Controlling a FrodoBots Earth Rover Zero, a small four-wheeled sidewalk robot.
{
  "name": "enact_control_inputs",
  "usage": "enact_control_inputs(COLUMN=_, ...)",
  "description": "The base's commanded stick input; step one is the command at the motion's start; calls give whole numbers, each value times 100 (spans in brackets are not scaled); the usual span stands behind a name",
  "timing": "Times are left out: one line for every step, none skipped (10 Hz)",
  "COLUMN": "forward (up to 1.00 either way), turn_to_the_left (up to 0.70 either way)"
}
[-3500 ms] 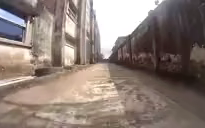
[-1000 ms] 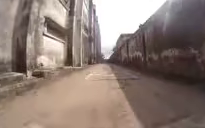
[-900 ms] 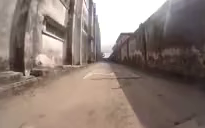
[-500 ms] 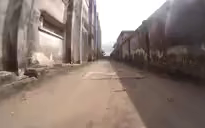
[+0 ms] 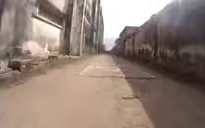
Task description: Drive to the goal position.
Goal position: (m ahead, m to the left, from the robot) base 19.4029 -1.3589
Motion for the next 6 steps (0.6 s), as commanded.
enact_control_inputs(forward=100, turn_to_the_left=0)
enact_control_inputs(forward=100, turn_to_the_left=0)
enact_control_inputs(forward=100, turn_to_the_left=0)
enact_control_inputs(forward=100, turn_to_the_left=0)
enact_control_inputs(forward=100, turn_to_the_left=0)
enact_control_inputs(forward=100, turn_to_the_left=0)
